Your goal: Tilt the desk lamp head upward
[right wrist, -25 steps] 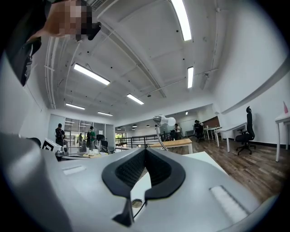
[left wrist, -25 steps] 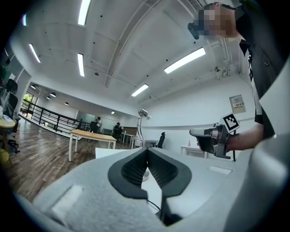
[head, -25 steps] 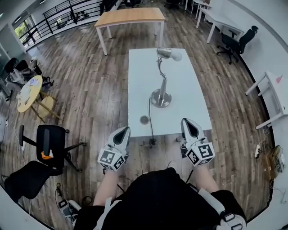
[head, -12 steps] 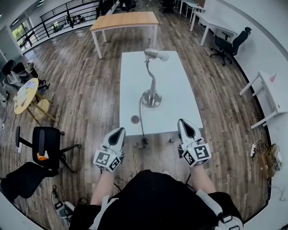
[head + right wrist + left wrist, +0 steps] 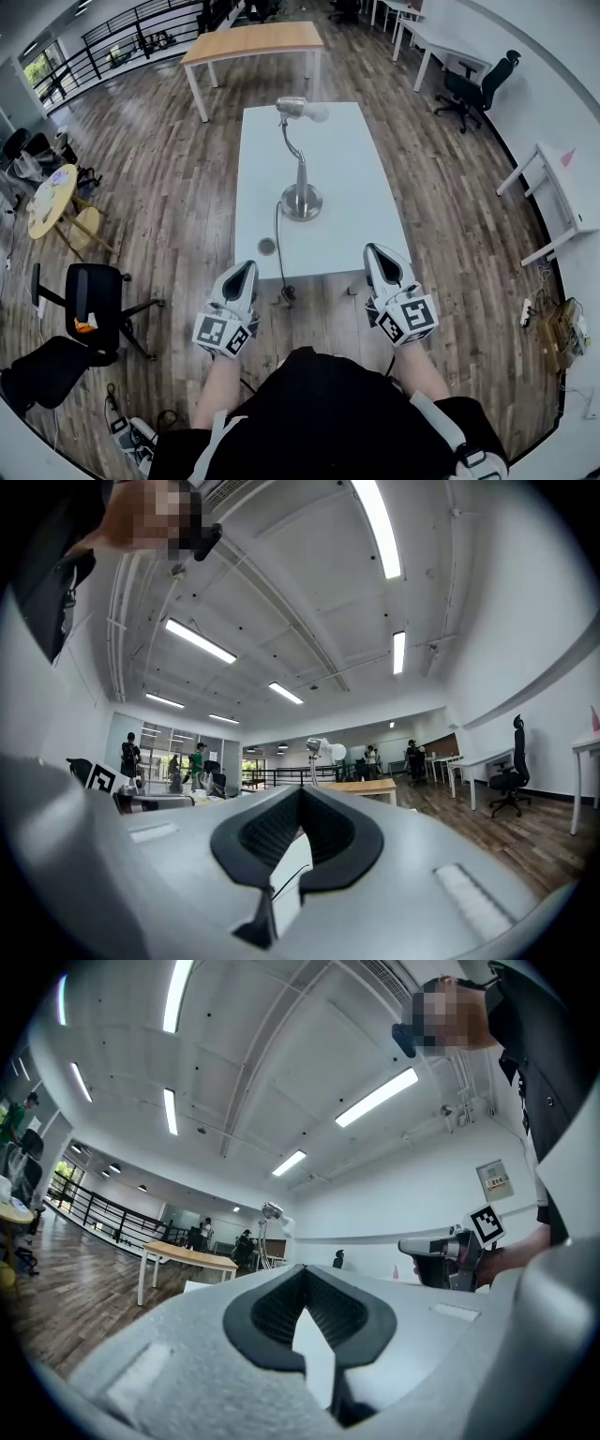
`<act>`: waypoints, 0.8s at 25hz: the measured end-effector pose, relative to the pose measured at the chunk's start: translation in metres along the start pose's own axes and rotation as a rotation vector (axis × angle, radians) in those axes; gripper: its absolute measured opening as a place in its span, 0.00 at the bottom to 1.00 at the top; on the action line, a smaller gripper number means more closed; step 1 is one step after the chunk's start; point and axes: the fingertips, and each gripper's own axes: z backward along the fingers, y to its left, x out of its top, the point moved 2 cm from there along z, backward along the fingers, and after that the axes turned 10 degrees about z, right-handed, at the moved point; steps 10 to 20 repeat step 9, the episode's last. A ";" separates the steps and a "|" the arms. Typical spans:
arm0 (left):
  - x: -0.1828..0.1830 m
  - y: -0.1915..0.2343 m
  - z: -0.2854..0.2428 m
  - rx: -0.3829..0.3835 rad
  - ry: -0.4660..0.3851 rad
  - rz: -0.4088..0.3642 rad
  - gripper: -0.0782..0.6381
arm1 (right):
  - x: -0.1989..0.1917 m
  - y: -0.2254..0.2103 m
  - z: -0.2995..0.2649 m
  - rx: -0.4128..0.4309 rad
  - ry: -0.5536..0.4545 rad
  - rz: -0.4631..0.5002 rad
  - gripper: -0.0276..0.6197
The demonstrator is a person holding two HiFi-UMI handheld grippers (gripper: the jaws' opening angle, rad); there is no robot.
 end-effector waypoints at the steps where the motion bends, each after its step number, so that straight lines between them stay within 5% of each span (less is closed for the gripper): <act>1: 0.000 -0.003 -0.002 0.003 -0.003 -0.001 0.11 | 0.002 -0.002 0.000 0.006 -0.007 0.001 0.05; 20: -0.007 -0.020 -0.018 0.004 0.005 -0.005 0.11 | -0.003 -0.020 0.004 0.016 -0.003 -0.026 0.05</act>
